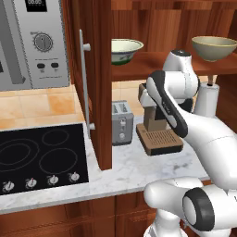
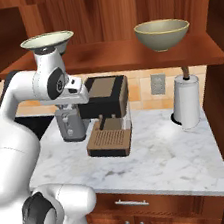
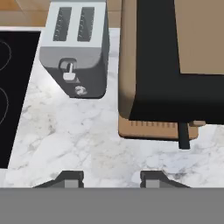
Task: Pick up the bowls from the cabinet and place each bowl in front of a stool on the dining counter.
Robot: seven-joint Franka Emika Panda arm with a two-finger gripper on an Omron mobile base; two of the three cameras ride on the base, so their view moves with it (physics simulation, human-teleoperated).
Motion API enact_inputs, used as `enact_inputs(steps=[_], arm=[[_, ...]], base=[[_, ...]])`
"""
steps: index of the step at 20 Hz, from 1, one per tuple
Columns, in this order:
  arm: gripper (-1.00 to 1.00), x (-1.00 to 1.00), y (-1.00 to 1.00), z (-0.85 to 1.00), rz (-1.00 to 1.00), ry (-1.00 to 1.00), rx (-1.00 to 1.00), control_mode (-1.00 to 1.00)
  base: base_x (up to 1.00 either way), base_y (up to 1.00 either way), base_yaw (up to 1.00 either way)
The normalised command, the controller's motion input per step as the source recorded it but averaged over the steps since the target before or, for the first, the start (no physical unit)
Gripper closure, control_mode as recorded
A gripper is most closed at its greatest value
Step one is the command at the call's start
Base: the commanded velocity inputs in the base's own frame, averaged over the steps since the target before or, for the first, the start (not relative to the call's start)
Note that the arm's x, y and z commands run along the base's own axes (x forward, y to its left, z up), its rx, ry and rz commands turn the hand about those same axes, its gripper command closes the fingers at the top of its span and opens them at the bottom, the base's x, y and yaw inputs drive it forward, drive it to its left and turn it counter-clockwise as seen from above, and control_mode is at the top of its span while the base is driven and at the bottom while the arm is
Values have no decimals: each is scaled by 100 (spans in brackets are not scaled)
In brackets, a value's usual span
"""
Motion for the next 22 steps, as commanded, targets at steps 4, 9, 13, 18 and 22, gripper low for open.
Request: enact_inputs(steps=[4, 9, 13, 18, 22], arm=[[-100, 1, -4, 0, 0, 0, 0, -100], [-100, -5, -67, 35, -9, -9, 4, -100], [-100, -13, -91, 52, -23, -19, 19, -100], [-100, -18, -72, 35, -38, -20, 25, -100], [-100, -9, -70, 17, -49, -14, 32, -100]], base=[[0, 0, 0], [0, 0, 0], [0, 0, 0], [0, 0, 0], [0, 0, 0]])
